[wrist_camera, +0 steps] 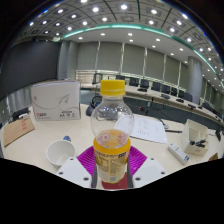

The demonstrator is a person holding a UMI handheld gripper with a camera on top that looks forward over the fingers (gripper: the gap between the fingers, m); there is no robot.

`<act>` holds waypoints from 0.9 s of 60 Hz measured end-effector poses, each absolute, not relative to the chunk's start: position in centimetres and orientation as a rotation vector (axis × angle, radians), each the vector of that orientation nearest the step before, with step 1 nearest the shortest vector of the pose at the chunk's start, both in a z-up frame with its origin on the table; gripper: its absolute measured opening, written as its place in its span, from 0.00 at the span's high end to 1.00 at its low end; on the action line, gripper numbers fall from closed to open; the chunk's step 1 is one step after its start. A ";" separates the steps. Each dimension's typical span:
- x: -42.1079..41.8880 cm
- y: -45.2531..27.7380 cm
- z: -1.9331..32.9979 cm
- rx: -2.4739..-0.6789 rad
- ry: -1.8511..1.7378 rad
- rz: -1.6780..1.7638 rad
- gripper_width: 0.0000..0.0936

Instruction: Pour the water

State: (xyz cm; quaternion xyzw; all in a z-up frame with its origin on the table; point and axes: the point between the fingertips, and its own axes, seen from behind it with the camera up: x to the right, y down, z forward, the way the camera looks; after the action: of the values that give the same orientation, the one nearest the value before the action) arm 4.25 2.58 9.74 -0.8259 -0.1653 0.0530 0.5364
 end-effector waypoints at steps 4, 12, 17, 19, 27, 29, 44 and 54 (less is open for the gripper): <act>4.5 3.0 7.6 -1.989 -0.355 0.152 0.56; 6.3 2.9 4.7 -2.020 -0.283 0.178 0.56; 6.9 3.1 5.0 -1.987 -0.263 0.193 0.55; 6.9 3.2 5.1 -1.987 -0.257 0.193 0.55; 7.3 3.0 4.9 -2.004 -0.224 0.179 0.44; 7.4 2.7 4.7 -2.028 -0.215 0.167 0.40; 8.1 -3.8 8.7 -2.124 -0.139 0.041 0.08; 5.4 -13.3 14.0 -2.168 -0.074 -0.006 0.08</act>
State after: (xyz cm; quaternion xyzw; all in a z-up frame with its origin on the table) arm 5.35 -13.34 13.97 -0.8836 -0.0301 -0.0025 0.4674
